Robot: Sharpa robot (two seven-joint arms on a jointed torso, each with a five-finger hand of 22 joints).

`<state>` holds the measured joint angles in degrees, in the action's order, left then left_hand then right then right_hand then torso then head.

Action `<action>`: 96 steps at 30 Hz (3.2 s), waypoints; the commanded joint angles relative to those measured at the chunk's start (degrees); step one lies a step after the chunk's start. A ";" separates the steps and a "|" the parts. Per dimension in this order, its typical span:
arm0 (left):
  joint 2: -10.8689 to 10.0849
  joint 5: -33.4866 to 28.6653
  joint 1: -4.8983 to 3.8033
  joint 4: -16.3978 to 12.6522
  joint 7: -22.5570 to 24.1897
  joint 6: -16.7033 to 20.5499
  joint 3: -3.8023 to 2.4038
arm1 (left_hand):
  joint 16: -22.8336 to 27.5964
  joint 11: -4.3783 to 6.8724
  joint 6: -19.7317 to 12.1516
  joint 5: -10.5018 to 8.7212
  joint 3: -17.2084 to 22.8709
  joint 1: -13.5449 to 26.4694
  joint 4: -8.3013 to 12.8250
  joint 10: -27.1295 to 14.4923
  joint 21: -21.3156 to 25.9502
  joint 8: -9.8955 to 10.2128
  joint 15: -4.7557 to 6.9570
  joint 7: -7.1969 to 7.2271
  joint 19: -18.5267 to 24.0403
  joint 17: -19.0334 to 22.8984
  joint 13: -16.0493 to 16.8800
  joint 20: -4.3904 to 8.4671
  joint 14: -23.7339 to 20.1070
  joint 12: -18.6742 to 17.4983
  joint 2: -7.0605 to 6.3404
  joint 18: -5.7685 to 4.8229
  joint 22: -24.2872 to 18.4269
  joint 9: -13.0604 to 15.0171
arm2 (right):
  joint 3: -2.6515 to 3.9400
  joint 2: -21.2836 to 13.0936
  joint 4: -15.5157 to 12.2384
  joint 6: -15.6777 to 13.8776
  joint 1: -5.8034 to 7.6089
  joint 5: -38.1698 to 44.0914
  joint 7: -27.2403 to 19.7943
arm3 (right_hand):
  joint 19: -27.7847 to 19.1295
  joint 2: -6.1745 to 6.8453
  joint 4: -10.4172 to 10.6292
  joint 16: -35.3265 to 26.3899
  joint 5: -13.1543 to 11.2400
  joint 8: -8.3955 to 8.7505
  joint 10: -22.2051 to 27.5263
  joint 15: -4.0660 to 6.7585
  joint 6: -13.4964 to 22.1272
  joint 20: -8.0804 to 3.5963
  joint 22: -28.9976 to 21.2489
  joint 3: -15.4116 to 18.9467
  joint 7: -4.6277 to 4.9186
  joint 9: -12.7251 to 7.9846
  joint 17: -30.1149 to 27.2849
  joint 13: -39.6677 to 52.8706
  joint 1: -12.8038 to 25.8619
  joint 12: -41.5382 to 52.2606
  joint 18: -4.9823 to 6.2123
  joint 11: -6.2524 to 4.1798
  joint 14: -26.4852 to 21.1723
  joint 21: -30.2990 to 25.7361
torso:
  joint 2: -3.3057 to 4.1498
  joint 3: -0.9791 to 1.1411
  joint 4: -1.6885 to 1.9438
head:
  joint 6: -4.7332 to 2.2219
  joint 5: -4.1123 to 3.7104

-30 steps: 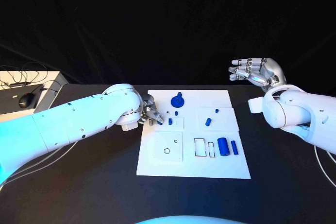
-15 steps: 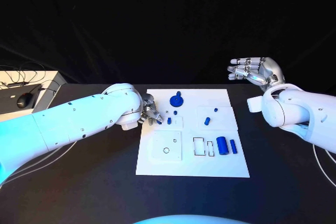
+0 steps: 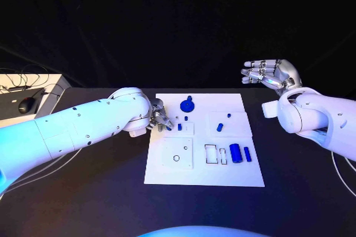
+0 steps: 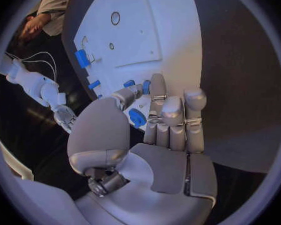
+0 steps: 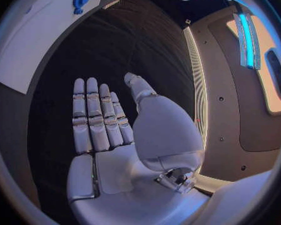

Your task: Assemble the parts on the task board

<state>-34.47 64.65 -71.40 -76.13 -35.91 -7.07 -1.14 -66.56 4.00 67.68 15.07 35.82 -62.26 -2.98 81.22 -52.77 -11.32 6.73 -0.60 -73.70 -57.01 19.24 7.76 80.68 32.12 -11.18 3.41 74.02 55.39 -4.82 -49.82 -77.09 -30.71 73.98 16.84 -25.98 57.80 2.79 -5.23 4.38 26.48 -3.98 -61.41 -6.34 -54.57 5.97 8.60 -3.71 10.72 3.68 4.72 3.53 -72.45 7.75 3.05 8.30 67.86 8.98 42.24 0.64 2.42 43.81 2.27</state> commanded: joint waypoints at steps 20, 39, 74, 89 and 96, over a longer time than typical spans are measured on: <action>-0.04 1.91 0.51 -1.73 1.53 1.64 0.47 | -0.63 0.95 3.17 0.37 4.35 -2.05 4.23 1.10 -1.58 -0.36 0.34 2.13 -0.83 -0.15 -0.58 0.44 0.46 0.51 0.08 -0.97 0.50 -0.13 | 0.05 0.11 0.19 1.65 0.02 -0.12 -0.01 | -0.61 -0.65 0.31 -0.23 0.07 0.17 0.67 -0.30 0.24 0.00 -0.61 0.70 0.53 0.04 -0.09 -0.08 0.56 -0.16 -0.62 0.15 -0.59 0.46 | 0.03 -0.04 0.00 | 0.04 -0.01; 0.03 1.27 0.52 -1.72 1.31 1.96 0.50 | -0.49 1.06 3.60 0.40 3.12 -1.45 3.85 1.82 -1.71 -0.61 0.45 2.41 -0.79 0.48 -1.37 0.58 0.37 0.00 0.25 -1.18 0.31 -1.12 | 0.05 0.15 0.26 1.76 0.02 -0.13 0.02 | -0.79 -0.74 0.28 -0.22 0.11 0.17 0.87 -0.36 0.30 0.06 -0.97 0.85 0.55 0.04 -0.07 -0.08 0.53 -0.06 -0.62 0.19 -0.76 0.61 | -0.01 -0.01 -0.02 | 0.06 -0.06; 0.10 -0.37 0.52 -0.78 0.68 1.96 0.52 | -1.81 1.36 4.30 -0.19 -4.62 1.13 -0.95 1.92 -3.13 -1.94 0.63 3.33 -1.29 -0.03 -1.86 0.75 0.53 1.19 -0.43 -1.47 0.64 -2.41 | 0.05 0.07 0.31 1.92 0.01 -0.13 0.42 | -1.12 -0.75 0.07 -0.23 0.37 0.16 1.37 -0.53 0.63 0.21 -1.46 0.94 0.77 0.04 -0.08 -0.08 0.39 -0.01 -0.63 0.37 -1.25 0.80 | 0.03 0.00 -0.02 | 0.02 -0.14; -0.08 -0.84 0.52 -1.19 0.69 1.56 0.52 | -2.53 1.48 4.45 -0.23 -7.83 1.08 -2.66 1.81 -3.92 -2.66 0.69 3.53 -1.45 -0.36 -2.09 0.79 0.54 2.03 -0.78 -1.52 0.94 -2.46 | 0.05 0.02 0.27 1.85 0.01 -0.13 0.39 | -1.19 -0.76 0.01 -0.17 0.38 0.14 1.48 -0.55 0.65 0.25 -1.61 0.94 0.78 0.05 -0.06 -0.09 0.43 0.05 -0.61 0.40 -1.35 0.91 | 0.05 -0.07 0.02 | 0.19 -0.26; -0.32 -0.97 0.52 -1.38 0.57 1.38 0.52 | -2.86 1.52 4.53 -0.27 -9.47 0.70 -3.47 1.83 -4.33 -2.92 0.72 3.60 -1.57 -0.56 -2.21 0.83 0.55 2.34 -0.80 -1.54 1.07 -2.52 | 0.05 0.03 0.29 1.84 0.01 -0.13 0.37 | -1.19 -0.76 0.01 -0.17 0.38 0.14 1.48 -0.55 0.65 0.25 -1.61 0.94 0.78 0.05 -0.06 -0.09 0.43 0.05 -0.61 0.40 -1.35 0.91 | 0.01 -0.06 0.01 | 0.22 -0.17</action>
<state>-34.87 64.67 -71.00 -77.18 -35.86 -4.42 -0.67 -69.17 5.46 72.12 14.91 26.78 -61.33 -6.49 83.01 -56.80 -13.99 7.28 2.81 -74.95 -57.49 17.11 8.57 80.99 34.12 -11.63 3.01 74.94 52.91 -4.83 -49.79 -76.78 -29.54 73.98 16.73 -25.27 56.98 2.49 -5.06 4.38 26.48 -3.98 -60.18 -6.96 -54.12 6.37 7.04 -2.93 11.17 3.68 4.73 3.54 -72.16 7.75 3.05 8.71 66.82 9.63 42.29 0.59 2.44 44.00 2.03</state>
